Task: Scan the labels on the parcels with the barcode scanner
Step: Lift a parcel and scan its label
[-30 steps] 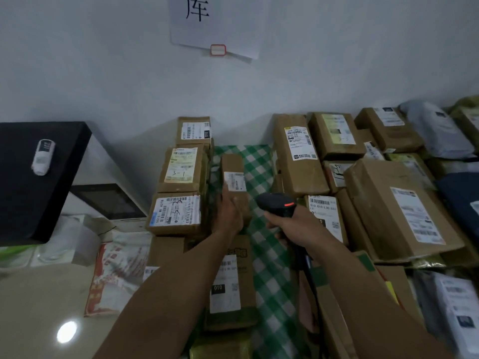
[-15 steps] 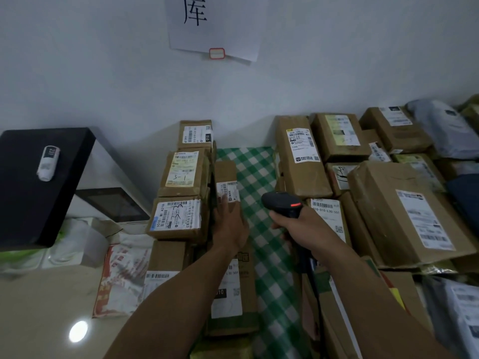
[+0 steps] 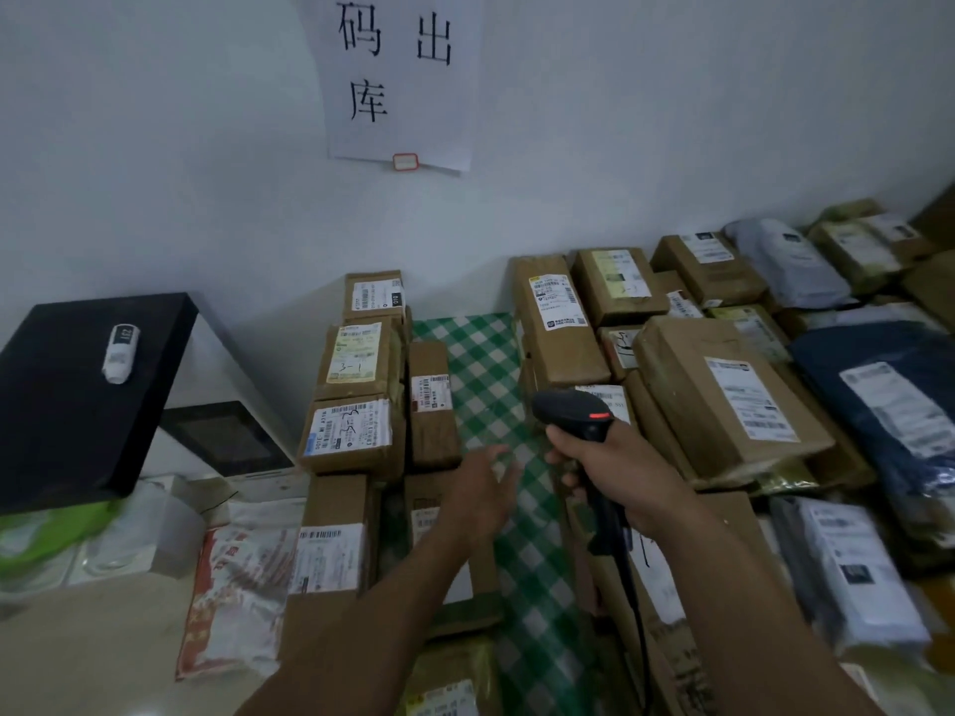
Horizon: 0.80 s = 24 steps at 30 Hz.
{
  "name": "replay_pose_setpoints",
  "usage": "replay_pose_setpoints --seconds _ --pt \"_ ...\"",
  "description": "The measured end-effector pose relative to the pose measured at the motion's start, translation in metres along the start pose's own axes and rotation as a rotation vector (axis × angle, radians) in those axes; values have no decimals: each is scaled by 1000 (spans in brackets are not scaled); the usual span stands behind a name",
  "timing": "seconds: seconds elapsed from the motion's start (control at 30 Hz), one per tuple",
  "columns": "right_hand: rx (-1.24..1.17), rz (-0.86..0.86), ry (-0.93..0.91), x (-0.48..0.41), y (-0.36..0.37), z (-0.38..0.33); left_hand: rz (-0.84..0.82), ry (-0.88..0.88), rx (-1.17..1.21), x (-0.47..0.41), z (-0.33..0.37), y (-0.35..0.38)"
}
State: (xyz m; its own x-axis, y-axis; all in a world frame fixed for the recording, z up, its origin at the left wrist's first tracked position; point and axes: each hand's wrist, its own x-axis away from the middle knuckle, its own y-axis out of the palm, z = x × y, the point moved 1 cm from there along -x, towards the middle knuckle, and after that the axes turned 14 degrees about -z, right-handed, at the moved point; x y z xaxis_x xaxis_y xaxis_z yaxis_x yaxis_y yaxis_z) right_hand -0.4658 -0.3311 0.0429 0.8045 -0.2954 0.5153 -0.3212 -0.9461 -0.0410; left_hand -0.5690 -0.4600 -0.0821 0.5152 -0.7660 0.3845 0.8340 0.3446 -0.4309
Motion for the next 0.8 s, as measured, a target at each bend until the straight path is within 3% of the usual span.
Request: replay_pose_setpoints --seconds 0.2,0.3,0.5,0.63,0.8 --pt "-50 76 -42 77 -10 19 -222 18 181 71 63 49" --pt "-104 125 -56 108 -21 37 -268 -72 335 81 63 79" --pt "-124 179 -82 148 -35 69 -180 -115 418 95 59 121" --pt "-127 207 -119 160 -38 84 -192 -216 624 105 54 123" --pt "-40 304 -186 173 -38 93 -156 -179 699 117 35 117"
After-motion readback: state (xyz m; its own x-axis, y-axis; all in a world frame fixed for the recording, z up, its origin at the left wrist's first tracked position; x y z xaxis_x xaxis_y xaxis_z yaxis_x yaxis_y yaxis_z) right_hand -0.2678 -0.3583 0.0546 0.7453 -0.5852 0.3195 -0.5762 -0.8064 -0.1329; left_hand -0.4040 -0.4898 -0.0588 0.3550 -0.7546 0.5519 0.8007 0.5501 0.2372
